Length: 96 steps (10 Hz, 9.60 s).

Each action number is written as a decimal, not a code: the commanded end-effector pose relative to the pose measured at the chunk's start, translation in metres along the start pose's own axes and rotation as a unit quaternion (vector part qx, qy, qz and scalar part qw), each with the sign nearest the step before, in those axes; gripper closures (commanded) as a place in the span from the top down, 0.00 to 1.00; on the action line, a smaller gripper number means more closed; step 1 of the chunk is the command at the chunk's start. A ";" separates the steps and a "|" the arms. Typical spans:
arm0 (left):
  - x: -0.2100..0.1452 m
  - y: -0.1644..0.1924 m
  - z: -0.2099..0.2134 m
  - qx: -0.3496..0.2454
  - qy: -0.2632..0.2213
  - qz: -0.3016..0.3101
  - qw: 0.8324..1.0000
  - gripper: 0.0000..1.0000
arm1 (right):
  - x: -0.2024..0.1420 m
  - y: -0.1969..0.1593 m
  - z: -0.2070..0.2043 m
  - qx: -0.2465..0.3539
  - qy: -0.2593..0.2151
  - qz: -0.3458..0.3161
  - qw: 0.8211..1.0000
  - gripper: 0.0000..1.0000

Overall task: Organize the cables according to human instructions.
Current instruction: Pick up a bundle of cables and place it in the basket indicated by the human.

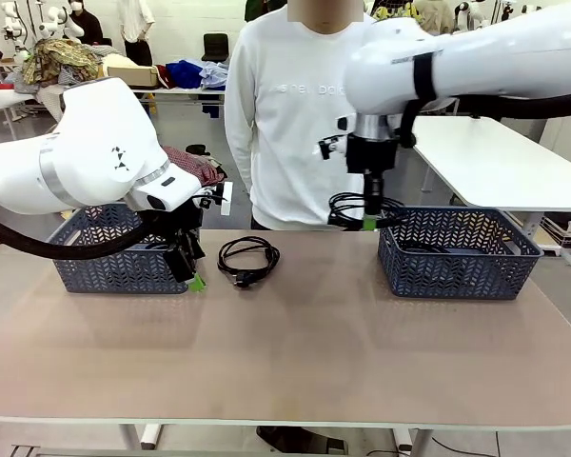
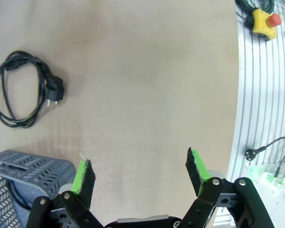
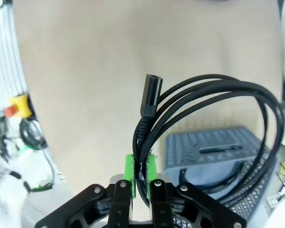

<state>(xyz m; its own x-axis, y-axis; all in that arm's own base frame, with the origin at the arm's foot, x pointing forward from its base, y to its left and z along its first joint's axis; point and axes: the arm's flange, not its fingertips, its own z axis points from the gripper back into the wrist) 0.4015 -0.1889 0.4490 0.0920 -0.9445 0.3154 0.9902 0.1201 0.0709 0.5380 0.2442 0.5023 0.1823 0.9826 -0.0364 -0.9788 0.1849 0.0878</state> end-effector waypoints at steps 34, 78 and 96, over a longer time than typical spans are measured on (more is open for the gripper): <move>-0.002 0.000 0.002 0.001 0.003 0.001 1.000 1.00 | -0.164 -0.089 -0.044 -0.035 -0.028 -0.032 0.999 1.00; -0.002 0.000 0.002 0.001 0.003 0.001 1.000 1.00 | -0.049 0.104 -0.064 -0.088 -0.180 -0.151 0.968 1.00; -0.002 0.000 0.002 0.001 0.003 0.001 1.000 1.00 | 0.088 0.007 -0.048 -0.102 -0.097 0.351 0.926 1.00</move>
<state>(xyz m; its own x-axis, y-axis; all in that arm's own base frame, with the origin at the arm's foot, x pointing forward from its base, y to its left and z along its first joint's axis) 0.4015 -0.1890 0.4490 0.0917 -0.9445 0.3154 0.9903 0.1198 0.0708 0.5473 0.3355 0.4512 -0.5212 0.8432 0.1319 -0.8507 -0.5010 -0.1589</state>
